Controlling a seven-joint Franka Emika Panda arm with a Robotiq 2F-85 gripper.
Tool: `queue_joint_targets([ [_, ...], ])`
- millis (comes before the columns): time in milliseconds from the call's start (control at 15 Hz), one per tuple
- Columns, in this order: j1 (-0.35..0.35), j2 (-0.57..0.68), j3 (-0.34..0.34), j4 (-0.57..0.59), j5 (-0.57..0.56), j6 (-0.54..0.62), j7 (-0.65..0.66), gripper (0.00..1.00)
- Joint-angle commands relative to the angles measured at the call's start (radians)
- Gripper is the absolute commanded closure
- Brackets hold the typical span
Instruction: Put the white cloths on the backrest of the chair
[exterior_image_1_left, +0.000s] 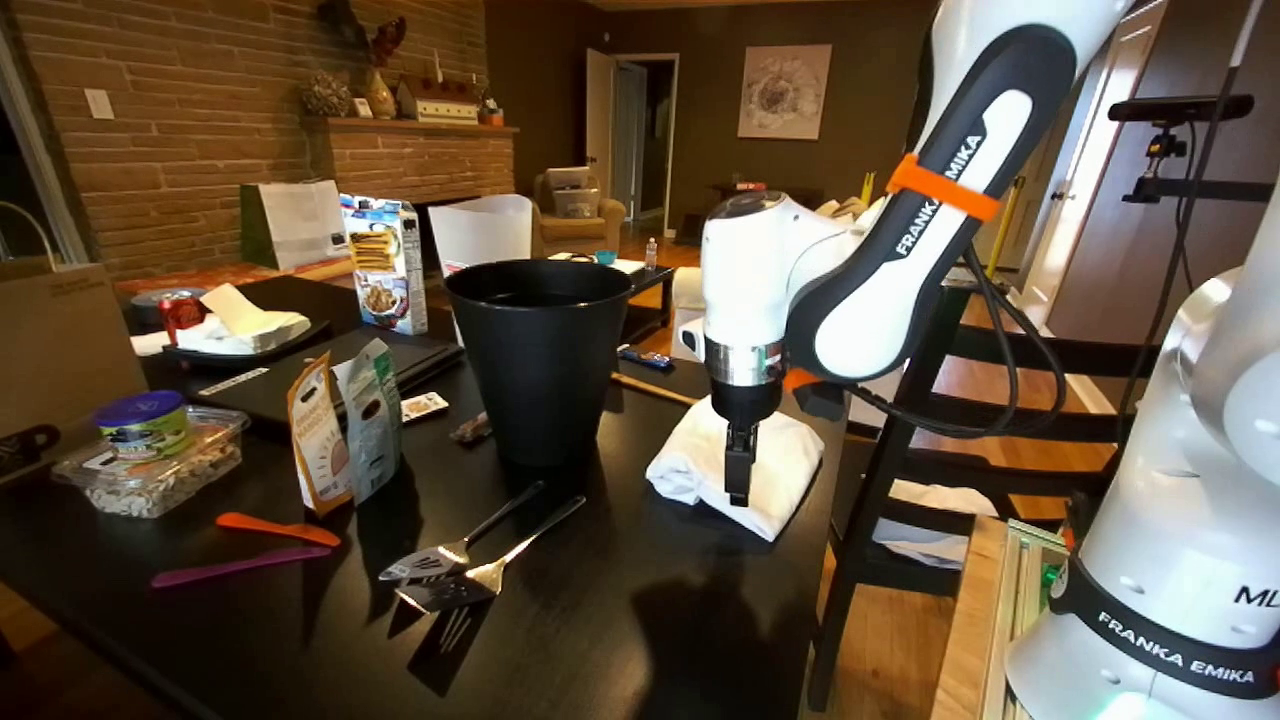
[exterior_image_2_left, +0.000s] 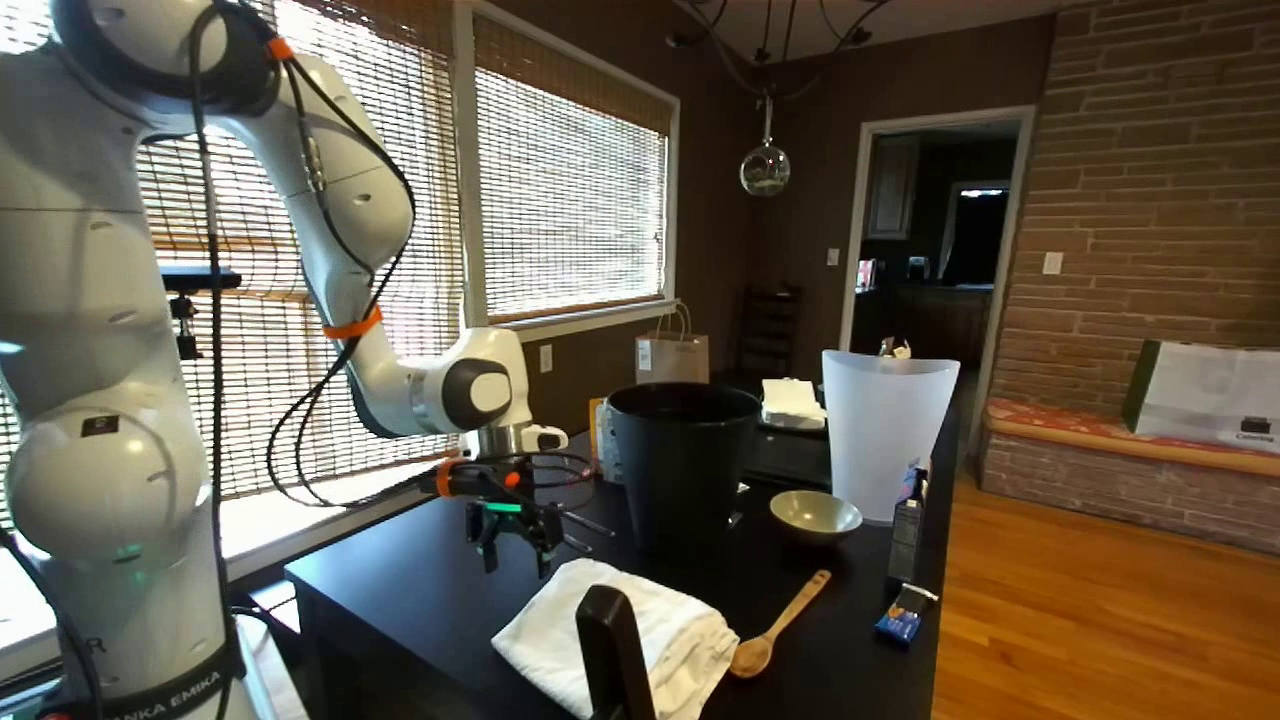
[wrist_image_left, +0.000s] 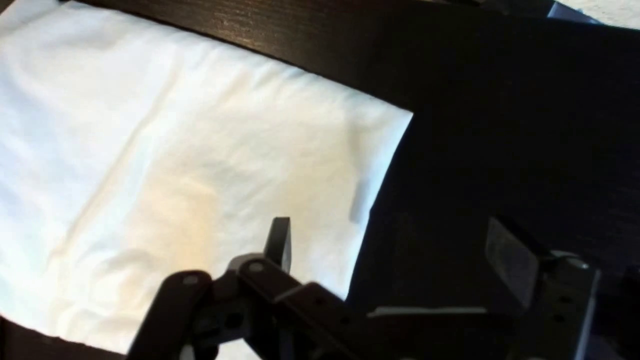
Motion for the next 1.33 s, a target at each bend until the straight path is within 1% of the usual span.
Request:
queue_joint_targets([
  [0, -0.032, 0.091, -0.018, 0.000, -0.230, 0.079, 0.190, 0.00],
  [133, -0.034, 0.120, -0.040, 0.001, -0.353, 0.098, 0.286, 0.00],
  [267, -0.033, 0.137, -0.061, 0.002, -0.453, 0.111, 0.367, 0.00],
  [533, -0.031, 0.158, -0.094, 0.004, -0.604, 0.131, 0.494, 0.00],
  [800, -0.032, 0.172, -0.120, 0.005, -0.719, 0.141, 0.596, 0.00],
  [867, -0.032, 0.175, -0.125, 0.005, -0.742, 0.141, 0.618, 0.06],
  [933, -0.032, 0.178, -0.130, 0.005, -0.763, 0.140, 0.636, 0.22],
  [1000, -0.031, 0.182, -0.135, 0.005, -0.781, 0.140, 0.653, 0.30],
  [1067, -0.031, 0.188, -0.139, 0.005, -0.796, 0.141, 0.668, 0.32],
  [1133, -0.031, 0.194, -0.141, 0.005, -0.810, 0.140, 0.682, 0.39],
  [1200, -0.031, 0.203, -0.144, 0.005, -0.821, 0.142, 0.695, 0.47],
  [1267, -0.032, 0.211, -0.146, 0.005, -0.824, 0.145, 0.701, 0.54],
])
